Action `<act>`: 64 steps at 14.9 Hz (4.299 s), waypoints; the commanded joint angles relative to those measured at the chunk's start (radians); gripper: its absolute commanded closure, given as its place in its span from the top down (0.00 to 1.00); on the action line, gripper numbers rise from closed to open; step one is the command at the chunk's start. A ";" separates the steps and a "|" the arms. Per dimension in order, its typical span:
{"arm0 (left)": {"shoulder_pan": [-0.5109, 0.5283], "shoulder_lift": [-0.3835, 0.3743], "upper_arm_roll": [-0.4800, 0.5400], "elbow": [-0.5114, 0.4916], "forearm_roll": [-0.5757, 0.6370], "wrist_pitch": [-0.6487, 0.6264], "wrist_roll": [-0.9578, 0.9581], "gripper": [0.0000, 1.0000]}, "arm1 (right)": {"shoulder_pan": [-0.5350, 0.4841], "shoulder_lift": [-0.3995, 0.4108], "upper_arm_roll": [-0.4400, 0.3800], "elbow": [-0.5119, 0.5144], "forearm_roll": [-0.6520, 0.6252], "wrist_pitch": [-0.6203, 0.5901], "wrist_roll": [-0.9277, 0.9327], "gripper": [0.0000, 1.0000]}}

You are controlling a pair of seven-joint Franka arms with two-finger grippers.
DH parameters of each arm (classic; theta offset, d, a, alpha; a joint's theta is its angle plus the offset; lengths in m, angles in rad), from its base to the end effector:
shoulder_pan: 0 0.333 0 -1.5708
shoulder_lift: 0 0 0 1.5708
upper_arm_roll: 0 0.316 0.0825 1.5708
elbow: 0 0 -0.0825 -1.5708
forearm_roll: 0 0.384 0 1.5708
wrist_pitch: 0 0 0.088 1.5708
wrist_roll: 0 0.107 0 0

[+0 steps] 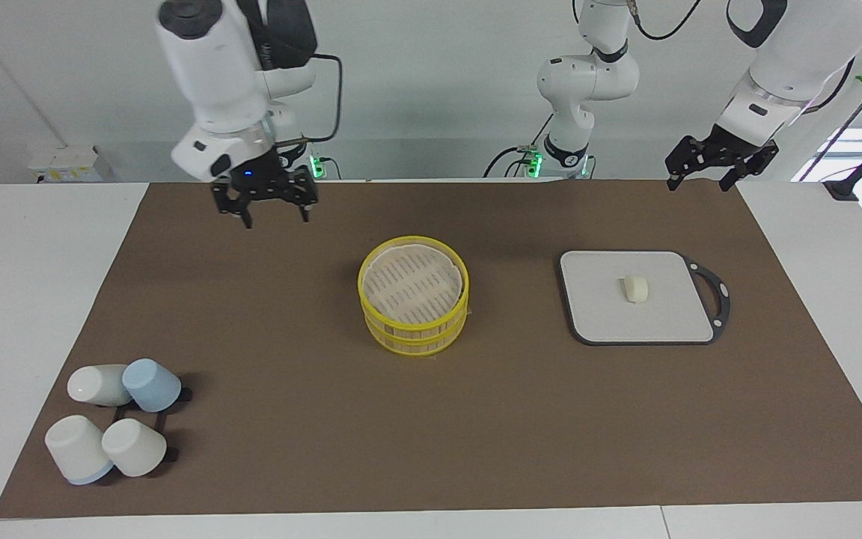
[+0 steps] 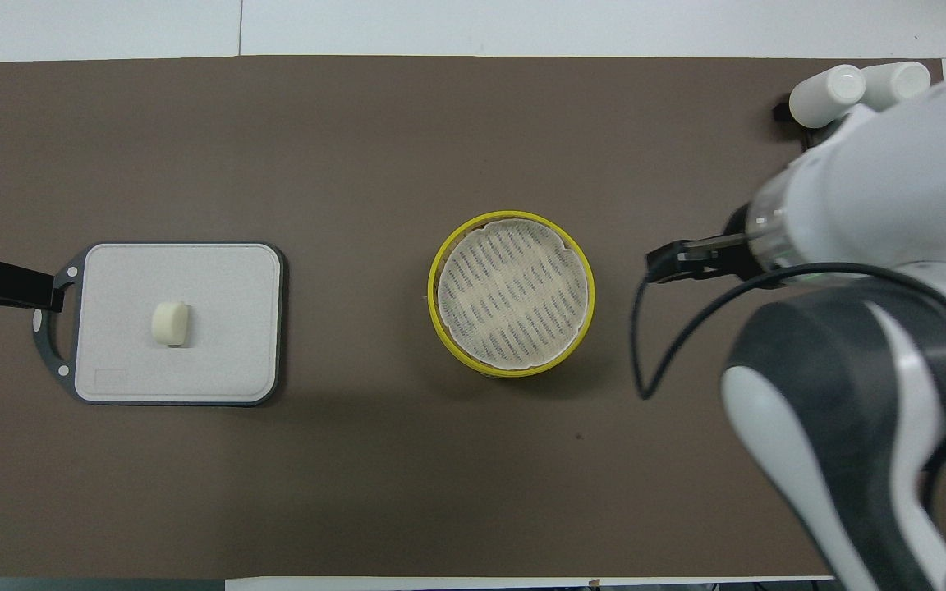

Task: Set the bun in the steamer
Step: 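Reach the right gripper to the steamer lid while the left gripper reaches the bun, then grasp the lid with the right gripper while the left gripper grasps the bun, then lift the lid aside with the right gripper while the left gripper lifts the bun, then lower the bun into the open steamer with the left gripper and release, then carry the lid over the steamer with the right gripper while the left gripper withdraws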

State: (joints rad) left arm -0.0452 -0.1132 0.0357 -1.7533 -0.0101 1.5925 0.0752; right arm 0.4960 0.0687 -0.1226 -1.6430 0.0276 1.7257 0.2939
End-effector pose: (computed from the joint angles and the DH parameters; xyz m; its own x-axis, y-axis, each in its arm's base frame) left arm 0.5179 -0.0050 0.6009 0.9953 -0.0848 -0.0465 -0.0840 -0.9963 0.0176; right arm 0.5431 0.2178 0.5649 0.9971 0.0756 0.0084 0.0758 -0.9969 -0.0223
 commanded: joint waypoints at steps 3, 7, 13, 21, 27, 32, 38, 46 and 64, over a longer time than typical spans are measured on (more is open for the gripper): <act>0.024 -0.099 0.009 -0.437 0.019 0.373 0.089 1.00 | 0.183 0.293 -0.008 0.215 0.064 0.182 0.261 1.00; 0.022 0.021 0.007 -0.560 0.019 0.618 0.127 1.00 | 0.273 0.385 -0.009 0.183 0.041 0.292 0.315 1.00; 0.018 0.144 0.006 -0.604 0.019 0.826 0.129 1.00 | 0.276 0.362 -0.008 0.062 0.046 0.380 0.321 1.00; 0.016 0.164 0.004 -0.595 0.010 0.840 0.126 0.25 | 0.296 0.349 -0.008 0.041 0.081 0.390 0.326 0.00; 0.008 0.167 0.003 -0.403 -0.057 0.584 0.110 0.26 | 0.137 0.324 -0.012 0.200 0.078 0.146 0.202 0.00; -0.201 0.239 0.001 -0.065 -0.074 0.313 -0.378 0.26 | -0.150 0.197 -0.023 0.183 0.055 -0.180 -0.281 0.00; -0.597 0.339 0.000 0.011 -0.067 0.479 -0.918 0.26 | -0.430 0.157 -0.022 0.074 -0.043 -0.206 -0.725 0.00; -0.736 0.471 0.001 -0.120 -0.024 0.791 -1.044 0.27 | -0.433 0.122 -0.023 -0.007 -0.081 -0.180 -0.728 0.00; -0.213 0.118 0.010 -0.037 -0.019 0.146 -0.415 1.00 | -0.039 0.094 -0.008 -0.009 0.160 0.033 -0.094 0.00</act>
State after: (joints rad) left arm -0.3839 0.0248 0.0620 -1.8198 -0.0386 1.8283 -0.5106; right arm 0.4179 0.1834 -0.1253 -1.6241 0.0902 1.6541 0.0662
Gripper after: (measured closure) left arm 0.000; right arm 0.916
